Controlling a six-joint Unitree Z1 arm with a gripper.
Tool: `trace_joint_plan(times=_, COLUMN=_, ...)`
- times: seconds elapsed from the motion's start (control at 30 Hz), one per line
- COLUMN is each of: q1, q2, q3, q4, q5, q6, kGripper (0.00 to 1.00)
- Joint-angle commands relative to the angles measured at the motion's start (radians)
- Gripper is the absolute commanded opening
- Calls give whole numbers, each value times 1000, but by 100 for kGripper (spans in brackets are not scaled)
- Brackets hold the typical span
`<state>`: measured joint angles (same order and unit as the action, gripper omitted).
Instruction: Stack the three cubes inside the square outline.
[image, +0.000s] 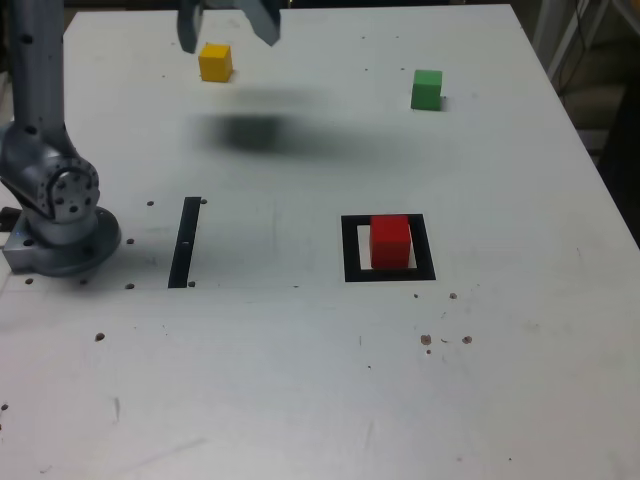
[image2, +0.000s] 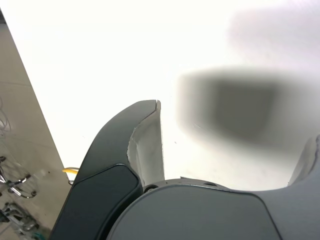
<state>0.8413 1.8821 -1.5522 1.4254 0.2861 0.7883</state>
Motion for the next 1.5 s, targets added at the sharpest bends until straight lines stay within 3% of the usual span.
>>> trace_joint_plan(times=0.0, q1=36, q2=1, q3=-5, q4=-13, q5=2, q6=27, kGripper=99)
trace_joint_plan(times=0.9, q1=264, q2=158, q3=-80, q4=-169, q5=46, q6=305, kGripper=99)
trace_joint_plan(times=1.47, q1=281, q2=305, q3=-119, q4=-216, q5=42, q6=318, kGripper=95)
